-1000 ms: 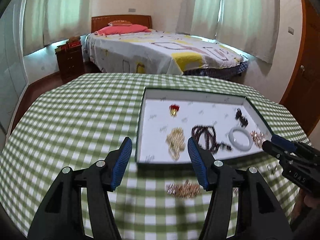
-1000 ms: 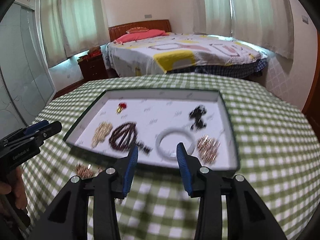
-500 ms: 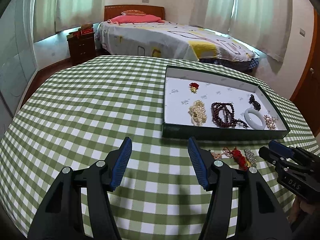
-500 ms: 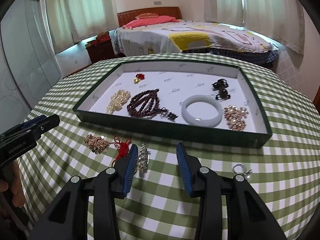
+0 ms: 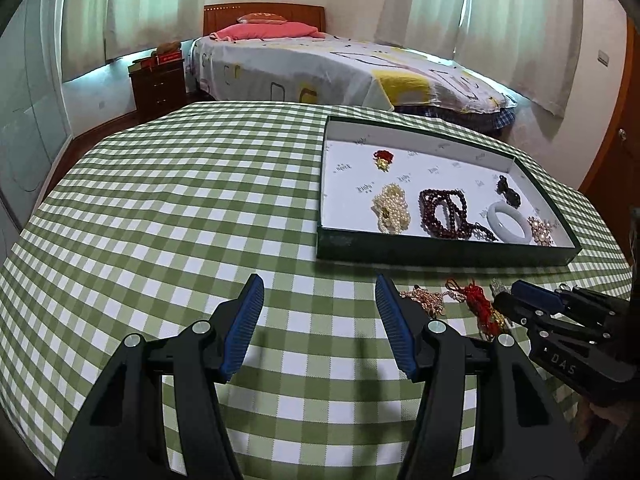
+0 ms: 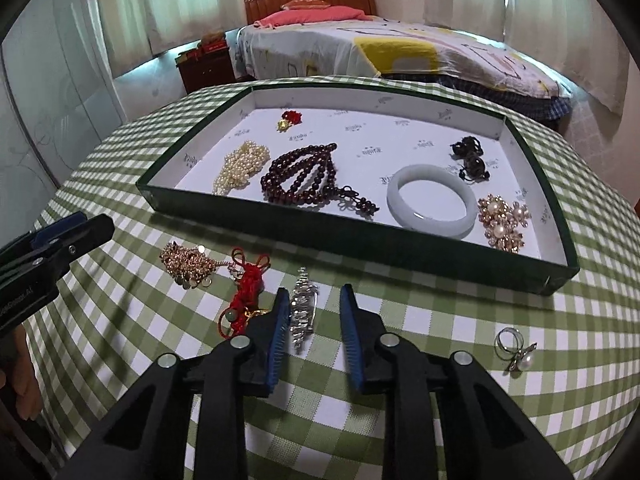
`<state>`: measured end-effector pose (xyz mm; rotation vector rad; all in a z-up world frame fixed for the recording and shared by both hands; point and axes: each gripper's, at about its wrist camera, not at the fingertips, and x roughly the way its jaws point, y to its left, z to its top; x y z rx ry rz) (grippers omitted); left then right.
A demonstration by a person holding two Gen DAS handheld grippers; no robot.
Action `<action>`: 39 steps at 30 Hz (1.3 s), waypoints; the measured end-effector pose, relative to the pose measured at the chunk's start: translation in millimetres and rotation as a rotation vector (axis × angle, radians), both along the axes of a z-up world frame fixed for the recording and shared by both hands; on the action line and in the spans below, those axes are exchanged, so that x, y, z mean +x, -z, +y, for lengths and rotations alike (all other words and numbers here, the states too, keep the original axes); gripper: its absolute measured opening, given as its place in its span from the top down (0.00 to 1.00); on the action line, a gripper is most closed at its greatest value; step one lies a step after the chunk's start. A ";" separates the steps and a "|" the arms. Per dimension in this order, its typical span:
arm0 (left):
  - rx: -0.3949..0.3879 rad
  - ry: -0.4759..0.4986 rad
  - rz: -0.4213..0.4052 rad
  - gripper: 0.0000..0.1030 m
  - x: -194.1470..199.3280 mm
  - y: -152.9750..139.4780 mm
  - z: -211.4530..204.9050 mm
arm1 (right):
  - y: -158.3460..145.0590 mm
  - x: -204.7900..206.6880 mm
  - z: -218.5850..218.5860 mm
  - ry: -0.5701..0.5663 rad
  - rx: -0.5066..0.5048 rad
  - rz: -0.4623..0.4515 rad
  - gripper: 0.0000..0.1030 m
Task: Organize jewelry
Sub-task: 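Grasp the gold chain with the left tool while the right grasps the rhinestone hairpin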
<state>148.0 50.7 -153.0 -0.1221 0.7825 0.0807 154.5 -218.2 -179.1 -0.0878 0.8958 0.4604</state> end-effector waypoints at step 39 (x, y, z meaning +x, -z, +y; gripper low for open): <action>-0.036 0.166 0.100 0.82 37.3 29.0 -64.2 | -1.4 0.4 -69.6 0.131 0.064 -0.012 0.89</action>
